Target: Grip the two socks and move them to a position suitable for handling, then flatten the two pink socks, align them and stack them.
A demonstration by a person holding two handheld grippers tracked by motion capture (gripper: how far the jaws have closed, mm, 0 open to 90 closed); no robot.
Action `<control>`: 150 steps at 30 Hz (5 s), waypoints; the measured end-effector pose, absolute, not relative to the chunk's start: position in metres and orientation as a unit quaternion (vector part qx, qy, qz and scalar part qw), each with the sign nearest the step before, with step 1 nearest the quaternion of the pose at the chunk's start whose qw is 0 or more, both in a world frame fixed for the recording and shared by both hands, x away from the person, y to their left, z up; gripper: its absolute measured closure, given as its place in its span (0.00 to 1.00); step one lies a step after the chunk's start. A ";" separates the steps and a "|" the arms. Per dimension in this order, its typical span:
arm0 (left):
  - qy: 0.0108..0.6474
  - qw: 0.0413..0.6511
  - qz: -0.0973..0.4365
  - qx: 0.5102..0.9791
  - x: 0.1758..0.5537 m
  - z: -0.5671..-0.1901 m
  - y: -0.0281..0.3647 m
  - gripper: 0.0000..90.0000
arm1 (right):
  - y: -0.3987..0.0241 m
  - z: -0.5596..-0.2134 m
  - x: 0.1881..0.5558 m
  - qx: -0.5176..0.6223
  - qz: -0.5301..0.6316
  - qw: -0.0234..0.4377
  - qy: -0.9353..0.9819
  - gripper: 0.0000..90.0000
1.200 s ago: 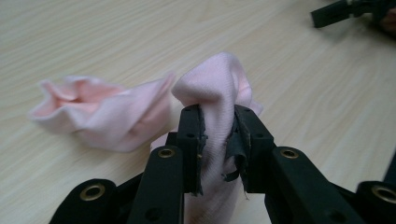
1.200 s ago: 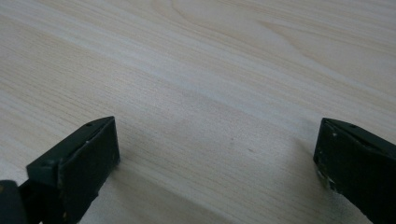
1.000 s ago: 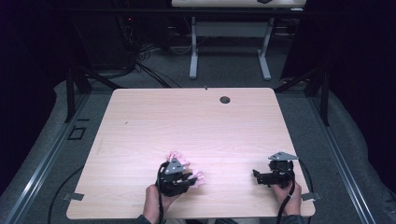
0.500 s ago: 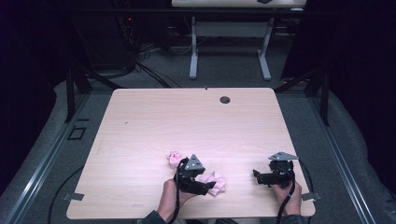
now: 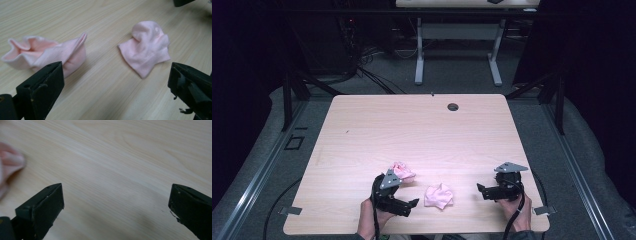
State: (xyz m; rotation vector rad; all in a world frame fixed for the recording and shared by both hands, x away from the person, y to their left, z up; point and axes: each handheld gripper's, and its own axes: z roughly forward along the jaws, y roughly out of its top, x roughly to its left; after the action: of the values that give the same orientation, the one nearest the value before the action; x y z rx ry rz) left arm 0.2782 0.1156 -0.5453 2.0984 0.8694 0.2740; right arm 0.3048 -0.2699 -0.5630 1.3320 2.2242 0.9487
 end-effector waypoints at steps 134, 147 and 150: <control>0.379 0.282 0.105 0.875 0.294 -0.560 0.053 0.56 | -0.192 -0.564 0.342 0.432 0.277 0.124 0.849 0.67; 0.354 0.292 0.110 0.882 0.295 -0.566 0.049 0.95 | -0.193 -0.567 0.330 0.425 0.295 0.122 0.847 0.91; 0.350 0.292 0.106 0.884 0.297 -0.565 0.053 0.97 | -0.195 -0.567 0.325 0.429 0.309 0.111 0.841 0.91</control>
State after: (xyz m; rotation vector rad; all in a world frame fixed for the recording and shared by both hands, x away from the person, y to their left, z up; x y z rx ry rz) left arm 0.2967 0.0532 -0.5650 2.3561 0.9326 0.2825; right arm 0.3249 -0.1945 -0.5673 1.2612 2.4709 0.9068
